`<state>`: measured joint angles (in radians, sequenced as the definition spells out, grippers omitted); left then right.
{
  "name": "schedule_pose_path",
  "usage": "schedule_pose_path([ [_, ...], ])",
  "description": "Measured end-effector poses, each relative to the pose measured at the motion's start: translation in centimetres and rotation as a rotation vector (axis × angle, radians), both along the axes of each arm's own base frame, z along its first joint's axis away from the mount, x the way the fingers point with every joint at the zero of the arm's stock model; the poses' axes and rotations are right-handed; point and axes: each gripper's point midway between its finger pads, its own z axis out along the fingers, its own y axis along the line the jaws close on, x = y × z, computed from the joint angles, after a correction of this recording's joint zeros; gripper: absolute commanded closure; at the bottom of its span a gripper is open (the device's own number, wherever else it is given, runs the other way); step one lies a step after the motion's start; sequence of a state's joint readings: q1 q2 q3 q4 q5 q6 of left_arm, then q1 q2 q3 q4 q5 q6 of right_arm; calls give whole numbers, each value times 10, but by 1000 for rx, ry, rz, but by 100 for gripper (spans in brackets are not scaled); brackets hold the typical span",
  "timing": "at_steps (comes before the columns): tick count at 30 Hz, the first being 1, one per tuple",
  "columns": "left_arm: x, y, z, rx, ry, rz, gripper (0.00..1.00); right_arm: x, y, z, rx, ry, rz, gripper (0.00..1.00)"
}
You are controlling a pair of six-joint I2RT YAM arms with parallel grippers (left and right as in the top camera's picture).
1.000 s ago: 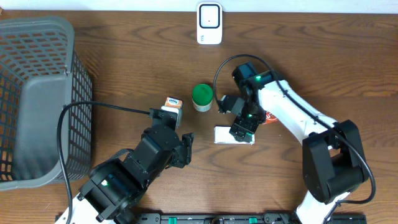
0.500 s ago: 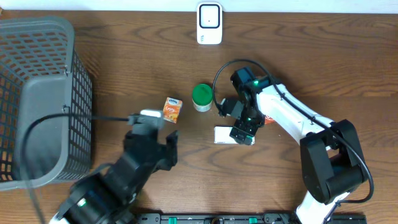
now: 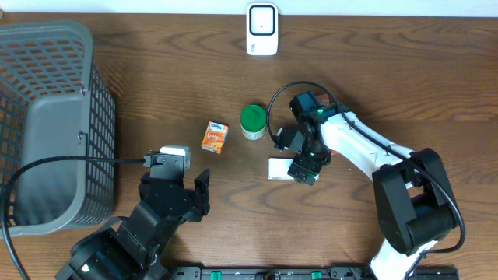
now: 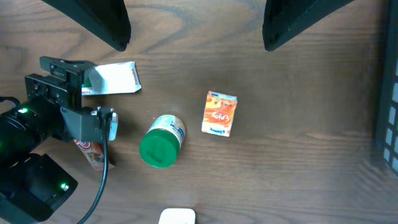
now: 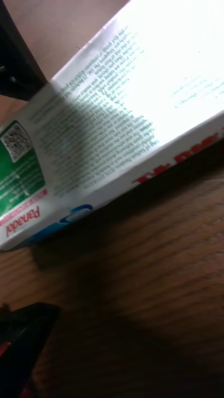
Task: Scan the item barcode
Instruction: 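Lower the right gripper onto the white Panadol box and grasp it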
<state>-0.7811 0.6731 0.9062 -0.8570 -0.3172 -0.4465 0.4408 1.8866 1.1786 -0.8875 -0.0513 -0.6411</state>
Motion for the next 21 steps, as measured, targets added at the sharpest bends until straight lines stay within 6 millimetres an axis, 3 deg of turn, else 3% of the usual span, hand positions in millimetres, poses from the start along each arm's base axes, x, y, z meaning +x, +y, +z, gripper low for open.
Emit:
schedule_pose_path([
  [8,-2,2,-3,13,11,1,31,-2,-2,-8,6,-28,0,5],
  [10,-2,3,-4,17,15,2,31,-2,-3,-8,7,-40,3,12],
  [13,-2,3,-4,18,15,2,31,-3,-5,-9,-2,-47,0,11],
  [18,-3,4,-4,21,17,3,31,-2,-9,-9,-20,-51,-47,25],
  [21,-2,5,-4,25,14,9,31,-2,-9,-10,-23,-50,-86,42],
])
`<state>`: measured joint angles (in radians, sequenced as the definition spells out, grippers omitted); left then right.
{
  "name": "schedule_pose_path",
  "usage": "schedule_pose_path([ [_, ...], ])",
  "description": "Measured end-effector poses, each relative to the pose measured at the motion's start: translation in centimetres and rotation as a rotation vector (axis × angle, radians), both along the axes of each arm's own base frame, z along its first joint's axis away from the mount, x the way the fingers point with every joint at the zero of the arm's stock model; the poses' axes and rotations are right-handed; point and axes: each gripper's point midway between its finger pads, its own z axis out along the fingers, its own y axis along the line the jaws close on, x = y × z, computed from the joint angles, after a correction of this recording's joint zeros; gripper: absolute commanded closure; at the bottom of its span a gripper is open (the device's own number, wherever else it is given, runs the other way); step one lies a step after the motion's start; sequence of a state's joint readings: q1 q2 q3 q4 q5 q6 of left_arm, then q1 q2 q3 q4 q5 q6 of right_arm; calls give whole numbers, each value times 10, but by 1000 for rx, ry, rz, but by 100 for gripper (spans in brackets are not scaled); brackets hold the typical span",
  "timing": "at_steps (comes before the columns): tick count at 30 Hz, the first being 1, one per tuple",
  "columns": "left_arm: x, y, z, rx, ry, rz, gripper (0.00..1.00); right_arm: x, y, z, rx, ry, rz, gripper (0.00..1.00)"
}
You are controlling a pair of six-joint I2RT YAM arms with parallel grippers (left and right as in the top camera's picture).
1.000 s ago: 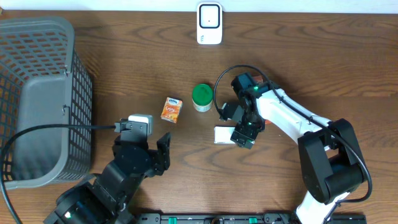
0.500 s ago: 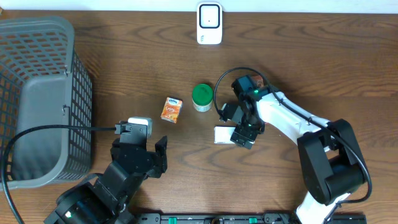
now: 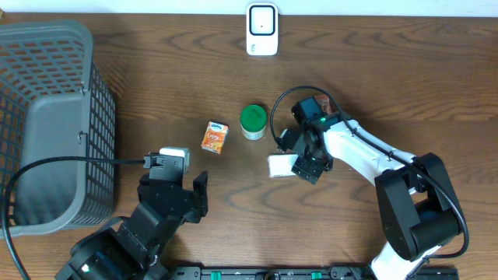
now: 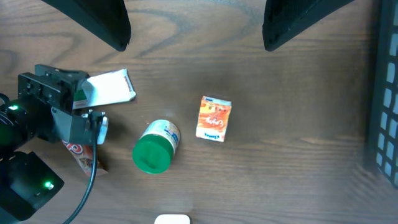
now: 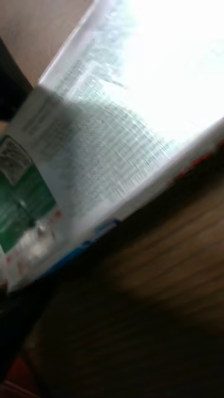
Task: Scan the item barcode
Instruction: 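Lower the right gripper onto the white Panadol box and grasp it, then lift the Panadol box and carry it up toward the white scanner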
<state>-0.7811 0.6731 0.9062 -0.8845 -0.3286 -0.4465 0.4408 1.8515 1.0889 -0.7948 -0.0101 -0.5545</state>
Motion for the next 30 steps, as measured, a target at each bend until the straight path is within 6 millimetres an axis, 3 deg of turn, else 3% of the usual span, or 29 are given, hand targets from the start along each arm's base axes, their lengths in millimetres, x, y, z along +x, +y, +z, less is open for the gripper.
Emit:
schedule_pose_path([
  [6,-1,3,-2,16,4,9,31,0,0,0,7,5,-80,45],
  [7,-1,4,-2,18,4,10,31,-1,1,0,12,9,-89,36],
  [9,-1,4,-2,19,5,11,31,-4,4,1,33,25,-118,6],
  [10,-1,4,-2,19,5,11,31,-6,7,2,48,37,-121,1],
  [26,-1,4,-2,19,5,11,31,6,22,4,133,-1,-140,1],
  [30,-1,4,-2,20,5,11,31,6,21,4,126,-7,-131,14],
])
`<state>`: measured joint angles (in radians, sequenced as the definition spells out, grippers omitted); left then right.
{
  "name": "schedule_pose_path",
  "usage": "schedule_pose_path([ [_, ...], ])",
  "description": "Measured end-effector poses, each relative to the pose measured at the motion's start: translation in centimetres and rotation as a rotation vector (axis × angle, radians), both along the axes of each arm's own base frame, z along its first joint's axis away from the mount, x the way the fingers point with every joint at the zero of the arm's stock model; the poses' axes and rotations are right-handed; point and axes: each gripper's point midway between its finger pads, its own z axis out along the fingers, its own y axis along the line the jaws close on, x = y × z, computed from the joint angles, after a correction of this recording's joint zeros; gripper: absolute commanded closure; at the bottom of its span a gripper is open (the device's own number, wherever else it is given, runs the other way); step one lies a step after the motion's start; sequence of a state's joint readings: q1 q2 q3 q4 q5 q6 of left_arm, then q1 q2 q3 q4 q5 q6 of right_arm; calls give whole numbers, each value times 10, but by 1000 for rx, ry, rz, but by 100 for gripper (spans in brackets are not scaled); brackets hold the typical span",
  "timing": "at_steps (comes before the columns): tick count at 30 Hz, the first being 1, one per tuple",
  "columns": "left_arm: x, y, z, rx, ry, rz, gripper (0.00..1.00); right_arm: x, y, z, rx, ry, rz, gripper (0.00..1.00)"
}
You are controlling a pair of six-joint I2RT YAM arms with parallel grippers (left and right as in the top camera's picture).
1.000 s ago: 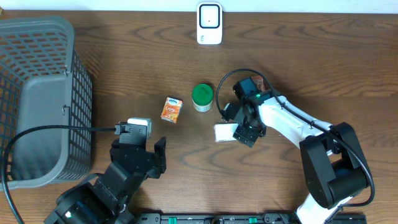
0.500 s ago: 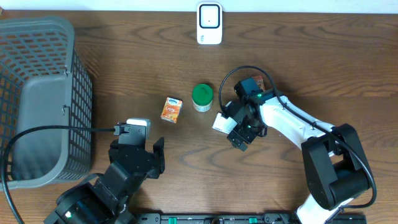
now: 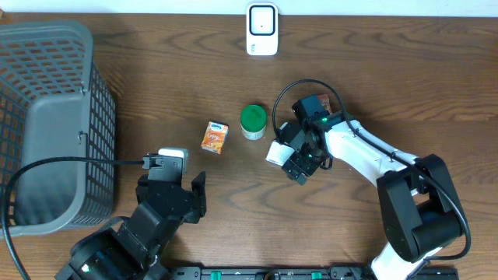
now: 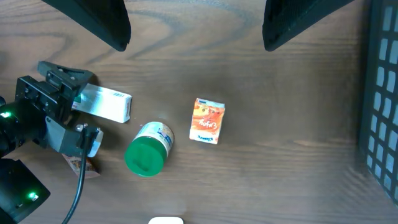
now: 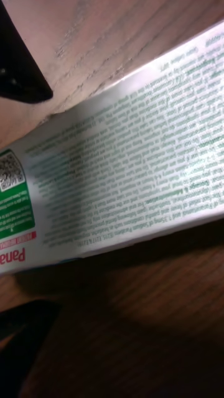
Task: Scan the item barcode
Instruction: 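Lift the Panadol box and carry it up toward the white scanner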
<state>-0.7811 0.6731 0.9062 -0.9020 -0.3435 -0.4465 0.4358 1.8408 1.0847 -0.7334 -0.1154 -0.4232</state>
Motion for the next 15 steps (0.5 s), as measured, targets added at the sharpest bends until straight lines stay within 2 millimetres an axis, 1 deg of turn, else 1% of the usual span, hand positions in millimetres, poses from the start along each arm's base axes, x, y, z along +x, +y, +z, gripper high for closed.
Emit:
schedule_pose_path([
  [1,0,0,0,0,0,0,31,0,-1,0,-2,-1,2,18],
  [5,0,0,0,0,0,0,31,1,-2,-1,-2,-2,-3,18],
  [7,0,0,0,0,0,0,31,2,-2,-1,-2,-6,-1,27],
  [8,0,0,0,1,1,0,31,3,-3,-2,-5,-11,-1,28],
  [10,-1,1,-1,5,5,0,31,5,-3,-3,-10,-15,-6,27],
  [12,-1,1,-2,8,9,0,31,6,-4,-4,-16,-12,-14,30],
  [13,-2,2,-2,9,10,0,31,7,-4,-4,-19,-13,-21,31],
  [15,-2,2,-2,10,10,0,31,10,-3,-5,-21,-13,-36,37],
])
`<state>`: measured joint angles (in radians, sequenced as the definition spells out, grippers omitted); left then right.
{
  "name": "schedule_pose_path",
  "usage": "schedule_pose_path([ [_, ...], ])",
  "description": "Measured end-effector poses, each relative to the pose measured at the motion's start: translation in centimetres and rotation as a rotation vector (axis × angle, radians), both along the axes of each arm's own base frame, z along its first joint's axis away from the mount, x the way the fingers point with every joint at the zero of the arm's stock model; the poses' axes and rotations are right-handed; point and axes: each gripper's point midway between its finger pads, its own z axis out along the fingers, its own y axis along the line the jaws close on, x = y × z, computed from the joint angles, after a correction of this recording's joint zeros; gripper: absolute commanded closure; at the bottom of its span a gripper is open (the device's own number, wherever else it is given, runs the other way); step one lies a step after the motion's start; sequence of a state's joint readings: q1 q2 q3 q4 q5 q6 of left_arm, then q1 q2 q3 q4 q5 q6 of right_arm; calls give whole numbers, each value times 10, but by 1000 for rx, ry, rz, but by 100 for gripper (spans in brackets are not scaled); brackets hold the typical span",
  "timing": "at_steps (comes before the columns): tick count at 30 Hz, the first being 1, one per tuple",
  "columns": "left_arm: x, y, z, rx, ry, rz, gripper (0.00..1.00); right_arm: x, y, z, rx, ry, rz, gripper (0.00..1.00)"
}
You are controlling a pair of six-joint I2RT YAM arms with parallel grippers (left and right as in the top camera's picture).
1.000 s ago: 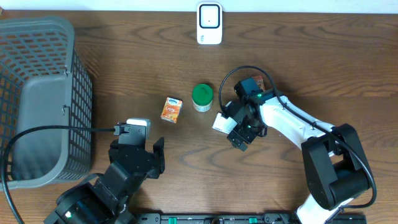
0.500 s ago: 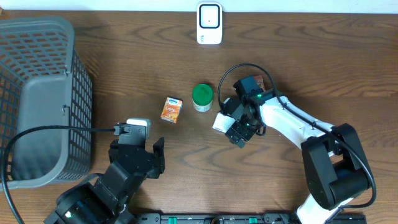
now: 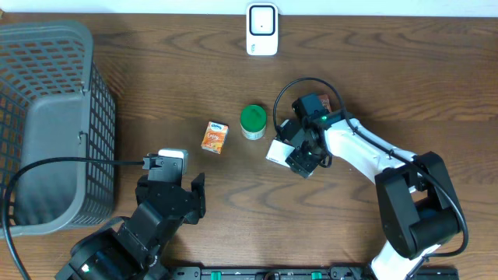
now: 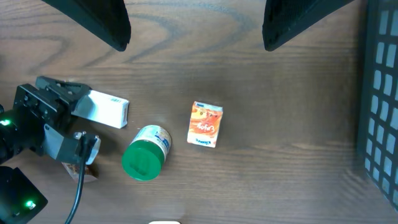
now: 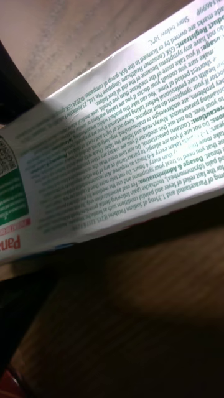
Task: Scan the item barcode
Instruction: 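Lift the Panadol box and carry it up toward the white scanner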
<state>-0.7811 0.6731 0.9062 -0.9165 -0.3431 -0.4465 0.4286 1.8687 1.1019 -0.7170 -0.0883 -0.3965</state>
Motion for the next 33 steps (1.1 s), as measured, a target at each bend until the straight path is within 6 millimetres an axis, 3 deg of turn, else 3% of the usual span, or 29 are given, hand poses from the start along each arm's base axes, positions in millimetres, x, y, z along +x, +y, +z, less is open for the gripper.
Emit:
schedule_pose_path([
  [2,0,0,0,1,0,1,31,2,-1,0,-8,-4,-18,48],
  [11,-5,5,-7,30,30,0,31,-1,7,1,55,44,-70,63],
  [24,-5,5,-7,32,32,0,31,-59,51,9,339,363,-82,75],
  [26,-5,5,-7,32,32,0,31,-69,53,10,357,422,-94,81],
  [33,-5,5,-8,32,33,0,31,-95,49,21,401,591,-139,80],
])
